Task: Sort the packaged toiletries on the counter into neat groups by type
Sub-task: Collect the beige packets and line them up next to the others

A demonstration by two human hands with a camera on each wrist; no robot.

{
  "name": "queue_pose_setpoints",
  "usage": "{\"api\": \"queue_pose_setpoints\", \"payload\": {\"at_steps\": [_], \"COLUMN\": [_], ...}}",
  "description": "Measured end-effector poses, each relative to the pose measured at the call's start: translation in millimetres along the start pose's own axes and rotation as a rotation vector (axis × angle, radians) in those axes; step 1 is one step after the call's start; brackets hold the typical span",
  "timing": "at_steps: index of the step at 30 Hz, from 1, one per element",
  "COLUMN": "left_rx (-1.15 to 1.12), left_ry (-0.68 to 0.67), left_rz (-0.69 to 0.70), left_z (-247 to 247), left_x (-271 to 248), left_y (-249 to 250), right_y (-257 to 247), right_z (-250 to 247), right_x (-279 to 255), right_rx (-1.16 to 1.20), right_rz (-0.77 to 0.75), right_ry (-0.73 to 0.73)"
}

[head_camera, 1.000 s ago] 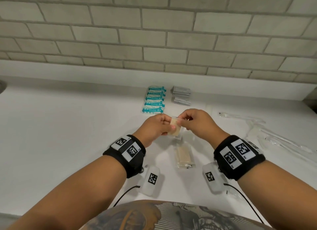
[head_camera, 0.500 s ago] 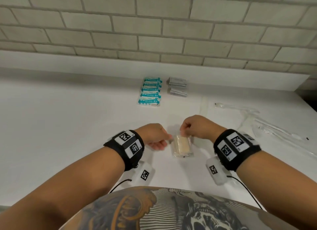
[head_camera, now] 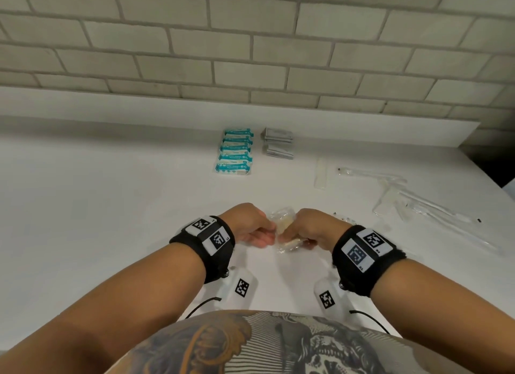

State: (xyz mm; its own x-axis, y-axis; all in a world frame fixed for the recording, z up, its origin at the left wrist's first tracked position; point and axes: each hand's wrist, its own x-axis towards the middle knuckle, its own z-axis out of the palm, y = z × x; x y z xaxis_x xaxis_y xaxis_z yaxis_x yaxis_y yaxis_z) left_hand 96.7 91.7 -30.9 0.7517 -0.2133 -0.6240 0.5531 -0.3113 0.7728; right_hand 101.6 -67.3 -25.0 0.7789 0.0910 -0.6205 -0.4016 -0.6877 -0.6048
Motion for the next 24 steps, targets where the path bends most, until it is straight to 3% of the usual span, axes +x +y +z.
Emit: {"api": "queue_pose_setpoints", "payload": {"at_steps": [6,11,16,21,24], "left_rx": [-0.104,0.088,0.271,0.304,0.296], "left_ry": [0.019,0.129,0.096,0.09,0.076], "left_rz": [0.03,0.239,0.338,0.381,0.416], "left_z": [-6,-16,-12,-10,-2], "left_x": [3,14,16,21,23], "left_y": [-2,0,1,-5,-9], "right_y": [-17,-23,-16,-3,-1], "right_z": [8,3,4,-2,2], "right_x": [-2,5,13,13,12], "right_rx": [-0.069,-0.447,-0.801,-0.701,-0.58], "right_rz": [-0.077,-0.355,-0.397,-0.276,-0.318], "right_ry": [0.051,0.32,0.363,0.324,0.237]}}
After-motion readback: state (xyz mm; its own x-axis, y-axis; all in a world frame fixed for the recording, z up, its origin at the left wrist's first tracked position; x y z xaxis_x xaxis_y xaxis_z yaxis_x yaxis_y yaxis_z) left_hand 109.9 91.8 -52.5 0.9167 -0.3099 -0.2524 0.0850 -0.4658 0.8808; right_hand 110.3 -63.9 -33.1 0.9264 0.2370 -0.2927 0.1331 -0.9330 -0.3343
